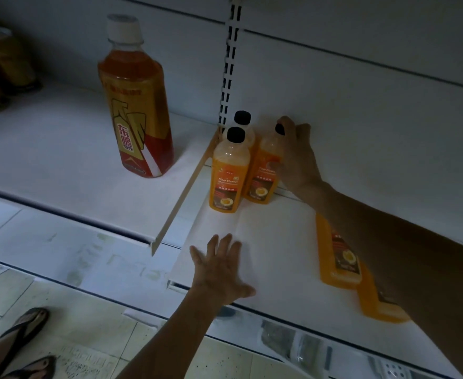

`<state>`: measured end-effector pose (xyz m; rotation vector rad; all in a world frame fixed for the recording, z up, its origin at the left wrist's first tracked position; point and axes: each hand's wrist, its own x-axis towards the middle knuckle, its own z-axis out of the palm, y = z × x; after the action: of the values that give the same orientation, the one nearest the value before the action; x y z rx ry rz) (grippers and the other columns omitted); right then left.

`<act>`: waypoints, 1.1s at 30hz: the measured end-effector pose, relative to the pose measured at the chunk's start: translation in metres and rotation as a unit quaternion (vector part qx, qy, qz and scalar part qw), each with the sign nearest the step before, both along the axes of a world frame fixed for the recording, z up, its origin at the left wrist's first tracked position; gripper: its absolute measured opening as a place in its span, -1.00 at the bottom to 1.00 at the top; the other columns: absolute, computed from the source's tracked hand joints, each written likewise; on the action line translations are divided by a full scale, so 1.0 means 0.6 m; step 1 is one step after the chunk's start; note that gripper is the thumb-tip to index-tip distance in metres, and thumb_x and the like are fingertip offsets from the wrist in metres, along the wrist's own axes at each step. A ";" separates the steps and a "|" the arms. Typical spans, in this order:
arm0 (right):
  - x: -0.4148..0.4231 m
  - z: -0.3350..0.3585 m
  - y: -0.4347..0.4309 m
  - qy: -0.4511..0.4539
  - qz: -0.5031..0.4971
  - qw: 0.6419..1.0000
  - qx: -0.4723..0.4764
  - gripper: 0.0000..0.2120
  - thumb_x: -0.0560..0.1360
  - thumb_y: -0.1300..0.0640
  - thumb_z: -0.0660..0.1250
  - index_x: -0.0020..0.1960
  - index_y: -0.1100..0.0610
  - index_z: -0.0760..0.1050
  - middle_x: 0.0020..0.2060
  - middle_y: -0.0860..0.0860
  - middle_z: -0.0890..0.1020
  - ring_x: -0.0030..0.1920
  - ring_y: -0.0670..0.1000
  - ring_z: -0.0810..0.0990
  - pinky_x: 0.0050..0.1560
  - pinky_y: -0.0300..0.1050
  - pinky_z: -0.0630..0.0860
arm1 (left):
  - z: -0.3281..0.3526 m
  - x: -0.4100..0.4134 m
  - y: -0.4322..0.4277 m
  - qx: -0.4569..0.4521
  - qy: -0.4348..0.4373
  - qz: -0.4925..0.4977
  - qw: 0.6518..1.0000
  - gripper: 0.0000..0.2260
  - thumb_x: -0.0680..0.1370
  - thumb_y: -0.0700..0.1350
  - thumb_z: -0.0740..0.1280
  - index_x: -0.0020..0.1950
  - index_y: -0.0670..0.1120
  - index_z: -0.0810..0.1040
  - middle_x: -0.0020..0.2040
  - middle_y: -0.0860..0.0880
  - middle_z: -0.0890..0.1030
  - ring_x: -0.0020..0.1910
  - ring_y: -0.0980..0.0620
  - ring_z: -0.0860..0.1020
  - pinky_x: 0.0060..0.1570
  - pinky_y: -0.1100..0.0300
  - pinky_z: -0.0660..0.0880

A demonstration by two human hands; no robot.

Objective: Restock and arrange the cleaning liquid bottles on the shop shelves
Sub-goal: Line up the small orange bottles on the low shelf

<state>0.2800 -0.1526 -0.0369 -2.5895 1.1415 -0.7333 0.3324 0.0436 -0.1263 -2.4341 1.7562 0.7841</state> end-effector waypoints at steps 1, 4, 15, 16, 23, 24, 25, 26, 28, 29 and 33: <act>-0.001 0.002 0.001 0.004 0.000 1.000 0.000 -0.36 0.40 0.37 0.39 0.37 0.13 0.20 0.22 0.19 0.27 0.00 0.12 0.47 -0.05 -0.06 0.53 | 0.000 -0.001 0.000 0.000 0.006 0.004 1.000 -0.16 0.44 0.28 0.29 0.52 0.02 -0.09 0.55 0.02 -0.14 0.53 -0.09 -0.17 0.41 -0.28 -0.15; -0.015 0.003 0.001 0.010 0.010 1.000 0.025 -0.30 0.41 0.25 0.42 0.44 0.06 0.17 0.28 0.17 0.26 0.10 0.18 0.49 0.02 0.09 0.56 | 0.001 -0.005 0.001 0.001 0.011 0.014 1.000 -0.16 0.45 0.27 0.30 0.53 0.02 -0.10 0.55 0.02 -0.15 0.53 -0.08 -0.19 0.42 -0.26 -0.16; -0.244 -0.130 0.032 0.234 -0.137 0.951 0.147 -0.29 0.53 -0.23 -0.18 0.52 0.20 0.04 0.44 0.27 0.20 0.39 0.26 0.27 0.37 0.07 0.25 | -0.052 -0.109 0.020 -0.314 0.070 -0.067 0.945 -0.40 0.24 0.05 0.40 0.24 -0.15 0.52 0.18 -0.12 0.59 0.16 -0.12 0.57 0.17 0.09 0.46; -0.243 -0.134 0.034 0.240 -0.133 0.951 0.144 -0.36 0.58 -0.18 -0.13 0.52 0.20 0.05 0.45 0.26 0.18 0.41 0.25 0.24 0.40 0.05 0.21 | -0.042 -0.117 0.005 -0.305 0.107 -0.033 0.946 -0.36 0.31 0.18 0.25 0.30 -0.15 0.47 0.24 -0.12 0.54 0.22 -0.12 0.51 0.23 0.10 0.42; -0.237 -0.098 0.068 0.249 -0.069 0.945 0.203 -0.44 0.57 -0.09 0.17 0.51 0.01 0.10 0.41 0.19 0.24 0.35 0.24 0.30 0.37 0.06 0.25 | -0.020 -0.197 -0.049 -0.234 0.205 0.073 0.947 -0.12 0.13 0.49 0.02 0.26 -0.05 0.34 0.16 -0.03 0.49 0.13 0.00 0.45 0.03 0.26 0.33; -0.238 -0.098 0.072 0.213 -0.073 0.944 0.243 -0.38 0.54 -0.11 0.23 0.52 -0.02 0.07 0.42 0.18 0.24 0.36 0.23 0.31 0.35 0.08 0.29 | -0.025 -0.201 -0.049 -0.226 0.221 0.084 0.945 -0.11 0.12 0.48 0.03 0.28 -0.05 0.31 0.18 -0.03 0.46 0.13 0.02 0.42 0.04 0.27 0.33; -0.239 -0.101 0.073 0.171 -0.086 0.937 0.293 -0.30 0.52 -0.13 0.28 0.53 -0.04 0.02 0.43 0.17 0.23 0.37 0.21 0.31 0.34 0.07 0.33 | -0.032 -0.202 -0.049 -0.216 0.241 0.097 0.941 -0.10 0.12 0.47 0.05 0.31 -0.04 0.29 0.20 -0.03 0.44 0.15 0.03 0.40 0.07 0.26 0.34; -0.239 -0.102 0.073 0.132 -0.100 0.924 0.345 -0.22 0.49 -0.13 0.32 0.54 -0.03 -0.05 0.45 0.15 0.21 0.39 0.19 0.30 0.32 0.05 0.34 | -0.036 -0.201 -0.049 -0.215 0.263 0.106 0.935 -0.09 0.12 0.46 0.07 0.34 -0.04 0.27 0.23 -0.03 0.43 0.17 0.03 0.39 0.12 0.22 0.36; -0.241 -0.114 0.070 0.074 -0.120 0.896 0.422 -0.14 0.45 -0.14 0.37 0.55 -0.02 -0.09 0.45 0.11 0.24 0.38 0.16 0.34 0.28 0.01 0.39 | -0.046 -0.197 -0.047 -0.215 0.298 0.107 0.924 -0.11 0.16 0.44 0.12 0.37 -0.02 0.27 0.25 -0.03 0.42 0.19 0.00 0.38 0.19 0.11 0.40; -0.244 -0.120 0.068 0.057 -0.126 0.890 0.435 -0.14 0.44 -0.14 0.39 0.54 -0.03 -0.05 0.43 0.11 0.29 0.35 0.15 0.38 0.26 0.03 0.43 | -0.050 -0.195 -0.047 -0.218 0.311 0.104 0.919 -0.14 0.19 0.43 0.14 0.38 -0.01 0.27 0.24 -0.03 0.43 0.19 -0.01 0.39 0.20 0.06 0.41; -0.257 -0.122 0.076 -0.014 -0.107 0.891 0.442 -0.19 0.43 -0.07 0.42 0.51 0.03 0.06 0.32 0.05 0.41 0.20 0.06 0.47 0.11 -0.05 0.49 | -0.057 -0.194 -0.043 -0.255 0.337 0.094 0.901 -0.22 0.28 0.38 0.20 0.41 0.03 0.26 0.26 -0.01 0.44 0.20 0.00 0.43 0.19 0.02 0.45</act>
<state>0.1255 -0.1072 -0.1099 -1.6970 1.3473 -0.1833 0.2162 0.0177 -0.1604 -2.9328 2.1891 1.5080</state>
